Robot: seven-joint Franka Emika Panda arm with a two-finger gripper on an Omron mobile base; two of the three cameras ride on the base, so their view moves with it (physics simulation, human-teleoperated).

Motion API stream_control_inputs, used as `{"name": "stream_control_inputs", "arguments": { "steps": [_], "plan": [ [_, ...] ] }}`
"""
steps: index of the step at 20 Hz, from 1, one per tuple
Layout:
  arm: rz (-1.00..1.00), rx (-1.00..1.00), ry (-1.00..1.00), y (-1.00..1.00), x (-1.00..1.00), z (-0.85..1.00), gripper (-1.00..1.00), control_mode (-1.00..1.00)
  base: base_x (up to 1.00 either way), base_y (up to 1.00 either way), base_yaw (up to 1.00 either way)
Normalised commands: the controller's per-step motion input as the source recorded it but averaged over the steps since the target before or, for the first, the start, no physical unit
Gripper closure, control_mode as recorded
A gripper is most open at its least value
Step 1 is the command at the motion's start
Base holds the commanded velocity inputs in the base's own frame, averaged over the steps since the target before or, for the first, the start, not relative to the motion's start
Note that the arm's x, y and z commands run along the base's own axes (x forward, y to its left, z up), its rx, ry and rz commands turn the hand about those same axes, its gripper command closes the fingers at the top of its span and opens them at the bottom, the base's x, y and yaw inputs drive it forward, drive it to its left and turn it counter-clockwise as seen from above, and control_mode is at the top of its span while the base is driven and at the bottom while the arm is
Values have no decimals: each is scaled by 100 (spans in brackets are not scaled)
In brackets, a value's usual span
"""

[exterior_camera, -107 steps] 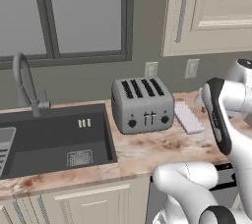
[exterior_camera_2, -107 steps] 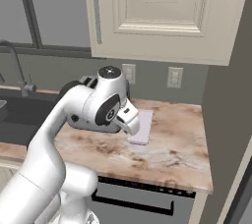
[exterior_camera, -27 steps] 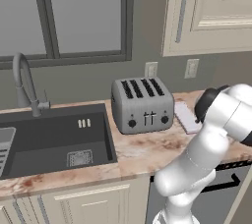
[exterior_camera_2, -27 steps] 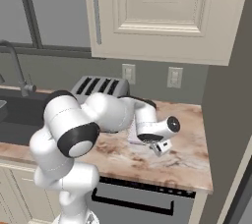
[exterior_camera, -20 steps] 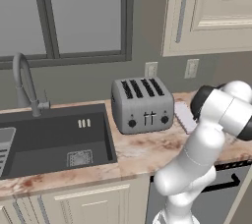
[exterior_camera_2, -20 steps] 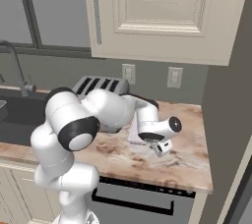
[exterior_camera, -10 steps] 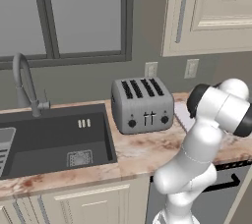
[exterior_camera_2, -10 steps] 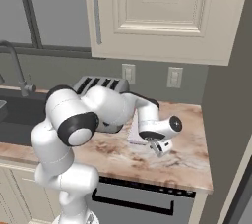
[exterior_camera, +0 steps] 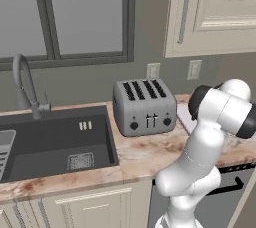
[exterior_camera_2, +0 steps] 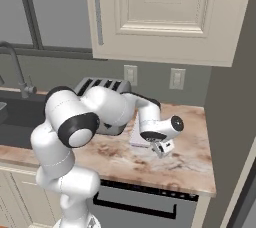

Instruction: The ice cube tray has been filled with water. Take the tray and place it in the freezer to make ice. Close the freezer door after placing the tray.

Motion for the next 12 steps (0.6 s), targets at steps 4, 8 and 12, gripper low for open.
{"name": "stream_control_inputs", "arguments": {
  "steps": [4, 8, 12],
  "plan": [
    [0, 0, 0, 19, 0, -13, -100, -100, 0, 0, 0],
    [0, 0, -1, 34, 0, -10, -100, -100, 0, 0, 0],
    [0, 0, -1, 48, 0, -9, -100, -100, 0, 0, 0]
  ]
}}
